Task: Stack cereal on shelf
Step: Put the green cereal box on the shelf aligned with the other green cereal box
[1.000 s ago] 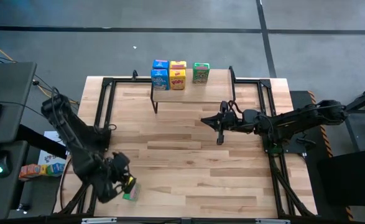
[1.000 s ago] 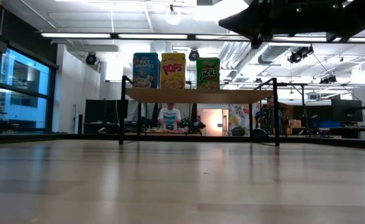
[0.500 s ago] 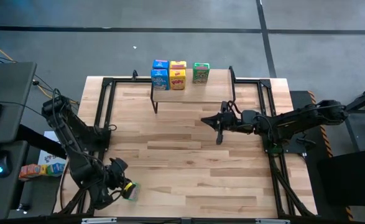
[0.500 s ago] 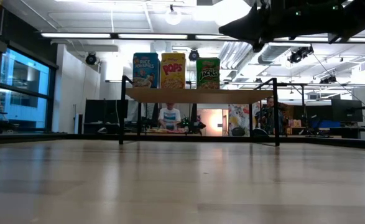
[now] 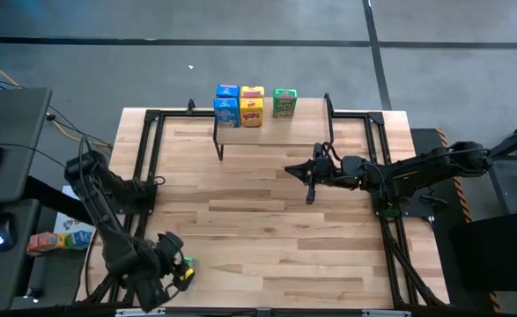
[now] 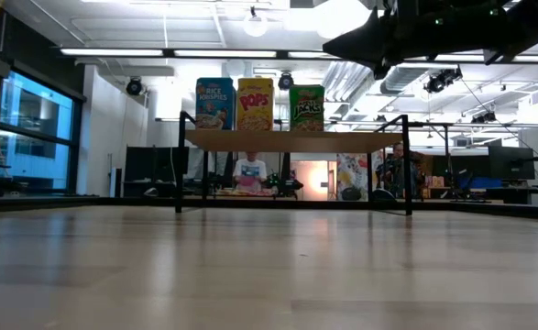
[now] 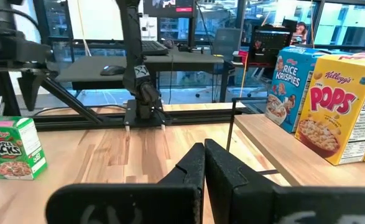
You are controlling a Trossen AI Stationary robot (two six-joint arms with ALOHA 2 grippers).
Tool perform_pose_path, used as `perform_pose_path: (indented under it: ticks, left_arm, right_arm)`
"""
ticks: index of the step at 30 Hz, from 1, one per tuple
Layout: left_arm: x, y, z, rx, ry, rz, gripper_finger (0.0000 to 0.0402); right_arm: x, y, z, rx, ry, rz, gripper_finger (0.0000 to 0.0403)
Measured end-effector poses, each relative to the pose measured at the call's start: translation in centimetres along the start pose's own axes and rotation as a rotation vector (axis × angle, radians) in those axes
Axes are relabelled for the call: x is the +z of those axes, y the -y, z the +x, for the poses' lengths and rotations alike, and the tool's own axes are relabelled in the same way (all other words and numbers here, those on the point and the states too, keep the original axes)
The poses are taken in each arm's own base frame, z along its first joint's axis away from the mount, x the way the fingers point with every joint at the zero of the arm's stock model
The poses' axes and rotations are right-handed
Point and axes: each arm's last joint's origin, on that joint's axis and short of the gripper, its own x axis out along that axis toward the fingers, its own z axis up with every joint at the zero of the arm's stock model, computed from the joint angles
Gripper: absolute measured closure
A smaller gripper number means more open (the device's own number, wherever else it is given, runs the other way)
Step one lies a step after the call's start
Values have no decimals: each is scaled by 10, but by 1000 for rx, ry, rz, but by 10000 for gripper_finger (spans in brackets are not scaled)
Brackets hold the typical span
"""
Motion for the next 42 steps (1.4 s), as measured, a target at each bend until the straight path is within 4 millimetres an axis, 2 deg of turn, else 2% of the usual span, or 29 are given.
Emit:
perform_pose_path:
  ticks: [4,9,23,33,42]
  left_arm:
    - [-6,12,5,104,-3,9,137]
    - [-7,21,11,116,11,18,138]
    - [-5,22,12,116,15,-15,138]
    - [-18,26,42,235,-28,29,138]
    - [-19,26,44,242,-34,74,138]
  right_arm:
    - [0,0,0,0,0,8,402]
    - [0,0,0,0,-3,7,402]
    - [-3,0,0,2,-27,3,402]
    - [-3,0,0,2,-30,2,402]
    - [-3,0,0,2,-30,17,402]
